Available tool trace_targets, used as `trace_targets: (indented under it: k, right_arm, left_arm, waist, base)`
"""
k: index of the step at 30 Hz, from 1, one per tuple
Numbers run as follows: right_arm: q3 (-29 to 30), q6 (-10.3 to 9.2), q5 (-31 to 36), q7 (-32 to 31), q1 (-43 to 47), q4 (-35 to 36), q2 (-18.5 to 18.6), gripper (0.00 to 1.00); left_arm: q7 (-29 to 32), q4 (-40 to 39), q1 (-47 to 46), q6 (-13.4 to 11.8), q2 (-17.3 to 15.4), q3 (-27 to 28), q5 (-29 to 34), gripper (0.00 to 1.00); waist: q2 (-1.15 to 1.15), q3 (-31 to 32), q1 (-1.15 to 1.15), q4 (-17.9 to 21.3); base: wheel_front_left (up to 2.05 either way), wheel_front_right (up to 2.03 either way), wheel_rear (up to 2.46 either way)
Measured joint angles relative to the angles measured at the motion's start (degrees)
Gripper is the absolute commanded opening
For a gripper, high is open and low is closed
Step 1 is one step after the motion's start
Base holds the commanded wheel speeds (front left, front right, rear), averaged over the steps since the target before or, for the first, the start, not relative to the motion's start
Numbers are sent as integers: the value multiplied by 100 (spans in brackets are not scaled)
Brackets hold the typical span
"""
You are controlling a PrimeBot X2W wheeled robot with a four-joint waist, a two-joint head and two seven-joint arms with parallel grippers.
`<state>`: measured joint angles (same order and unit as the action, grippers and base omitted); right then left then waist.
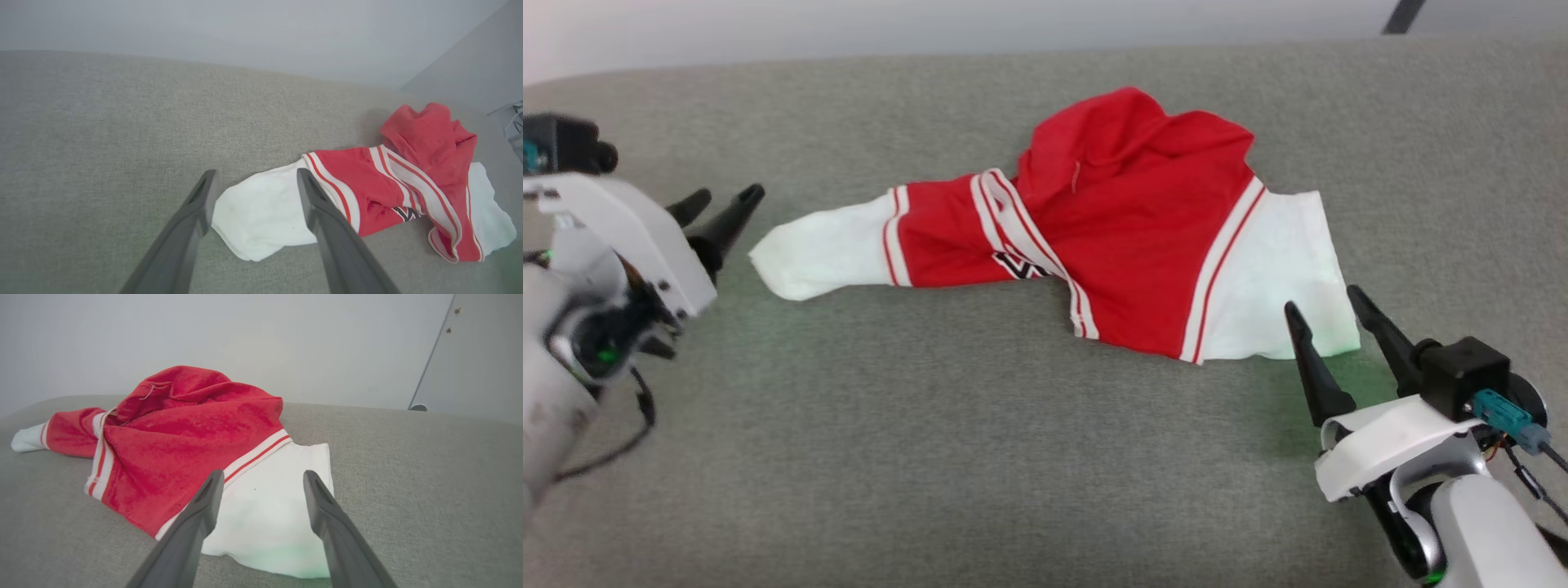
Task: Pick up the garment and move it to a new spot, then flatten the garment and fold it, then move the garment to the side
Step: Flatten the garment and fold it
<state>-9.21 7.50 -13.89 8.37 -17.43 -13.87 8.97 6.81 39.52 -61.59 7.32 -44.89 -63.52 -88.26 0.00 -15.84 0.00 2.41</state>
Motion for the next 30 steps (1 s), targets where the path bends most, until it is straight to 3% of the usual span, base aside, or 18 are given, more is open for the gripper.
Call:
trace_targets:
  k: [5, 10, 12, 16, 20, 23, 30]
  right_arm:
    - [-538, 0, -120, -712, -39, 188, 646, 100]
    - [-1105, 0, -575, -1571, -64, 539, 1322, 100]
    - [-1354, 0, -778, -1934, -94, 709, 1655, 100]
    - [-1885, 0, -1194, -2727, -265, 1078, 2374, 100]
    - [-2369, 0, -1624, -3297, -569, 1332, 3029, 100]
    - [-2652, 0, -1828, -3578, -844, 1370, 3397, 100]
    - [-3538, 1, -2112, -4062, -1355, 1267, 3889, 100]
  left_arm:
    - [-1429, -610, 609, -8, 2, 33, 420, 100]
    - [-2153, -1324, 1251, -499, -13, 169, 989, 100]
    - [-2170, -1647, 1563, -821, 52, 673, 1269, 100]
    - [-2194, -2528, 2426, -1472, 275, 1976, 2648, 100]
    - [-2189, -3355, 3617, -1782, 725, 2927, 3847, 100]
    - [-2190, -3772, 4256, -1781, 1049, 3553, 4523, 100]
    - [-2190, -3930, 4941, -1281, 1739, 4348, 5343, 100]
  waist:
    - [0, 159, 0, -221]
    - [0, 273, 0, -490]
    - [0, 297, 0, -602]
    - [0, 295, 0, -834]
    - [0, 240, 0, -1029]
    - [0, 171, 0, -1152]
    - [0, -59, 0, -1387]
  base:
    - [0, 0, 0]
    - [0, 0, 0]
    - [0, 0, 0]
    - [0, 0, 0]
    - [0, 0, 0]
    - [0, 0, 0]
    - [0, 0, 0]
